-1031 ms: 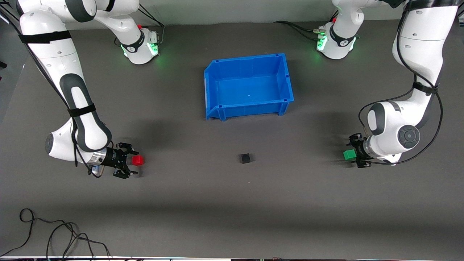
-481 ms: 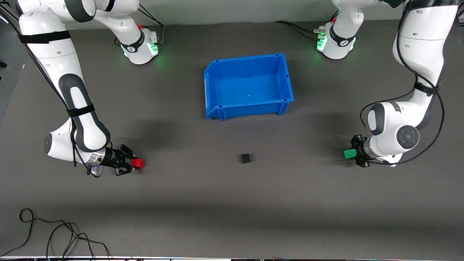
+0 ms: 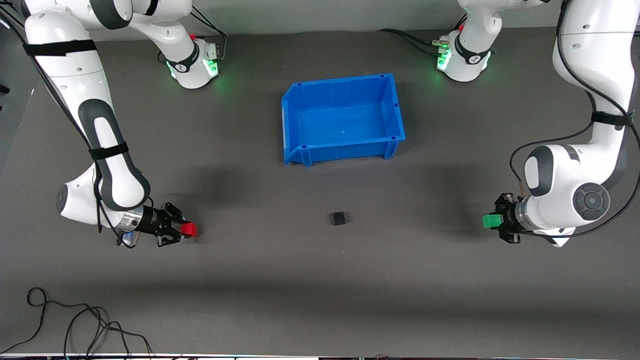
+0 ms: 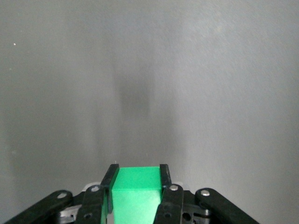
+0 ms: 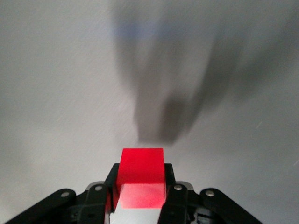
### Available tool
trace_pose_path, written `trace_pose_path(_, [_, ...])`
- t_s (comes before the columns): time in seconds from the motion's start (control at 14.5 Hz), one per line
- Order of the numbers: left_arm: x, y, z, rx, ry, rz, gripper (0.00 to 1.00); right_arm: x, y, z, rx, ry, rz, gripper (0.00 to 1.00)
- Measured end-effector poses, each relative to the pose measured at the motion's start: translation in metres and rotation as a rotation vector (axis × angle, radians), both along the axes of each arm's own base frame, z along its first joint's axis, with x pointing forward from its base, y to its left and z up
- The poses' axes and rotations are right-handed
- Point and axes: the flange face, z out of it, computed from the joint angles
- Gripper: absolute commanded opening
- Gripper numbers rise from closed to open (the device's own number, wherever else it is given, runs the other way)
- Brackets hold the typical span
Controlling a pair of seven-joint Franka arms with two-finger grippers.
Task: Attach green and red cubes to black cube
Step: 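Carry the red cube and the green cube toward the black cube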
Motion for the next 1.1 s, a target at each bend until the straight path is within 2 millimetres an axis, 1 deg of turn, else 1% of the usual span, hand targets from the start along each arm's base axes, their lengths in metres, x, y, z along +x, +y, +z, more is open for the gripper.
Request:
trace_pose_path(0.07, [-0.001, -0.014, -0.002, -0.001, 0.004, -0.021, 0.0, 0.007, 0.02, 0.011, 0.005, -0.005, -0.006, 0.29])
trace_pose_path(0.14, [-0.004, -0.034, -0.007, -0.002, 0.013, -0.052, 0.0, 0.012, 0.046, 0.022, 0.011, -0.007, -0.01, 0.29])
trace_pose_path(0.28, [-0.011, -0.083, -0.017, 0.003, 0.02, -0.087, 0.0, 0.018, 0.1, 0.042, 0.024, -0.001, -0.019, 0.29])
trace_pose_path(0.34, [-0.013, -0.103, -0.019, 0.006, 0.006, -0.072, 0.0, 0.018, 0.128, 0.049, 0.031, 0.006, -0.024, 0.29])
trace_pose_path(0.48, [-0.013, -0.131, -0.021, 0.008, -0.033, -0.011, 0.0, 0.016, 0.179, 0.062, 0.044, 0.026, -0.039, 0.29])
trace_pose_path(0.62, [-0.015, -0.158, -0.026, 0.001, -0.08, 0.055, 0.0, 0.012, 0.225, 0.069, 0.054, 0.049, -0.055, 0.29])
trace_pose_path(0.76, [-0.02, -0.189, -0.035, -0.009, -0.111, 0.091, 0.0, 0.006, 0.272, 0.066, 0.054, 0.054, -0.075, 0.29])
trace_pose_path(0.89, [-0.031, -0.221, -0.044, -0.013, -0.112, 0.072, 0.0, -0.002, 0.315, 0.053, 0.046, 0.049, -0.106, 0.29])
trace_pose_path(1.03, [-0.044, -0.255, -0.052, -0.015, -0.107, 0.05, 0.0, -0.011, 0.351, 0.038, 0.041, 0.052, -0.133, 0.29])
trace_pose_path(1.1, [-0.047, -0.272, -0.055, -0.018, -0.11, 0.051, 0.0, -0.016, 0.366, 0.031, 0.038, 0.054, -0.145, 0.29])
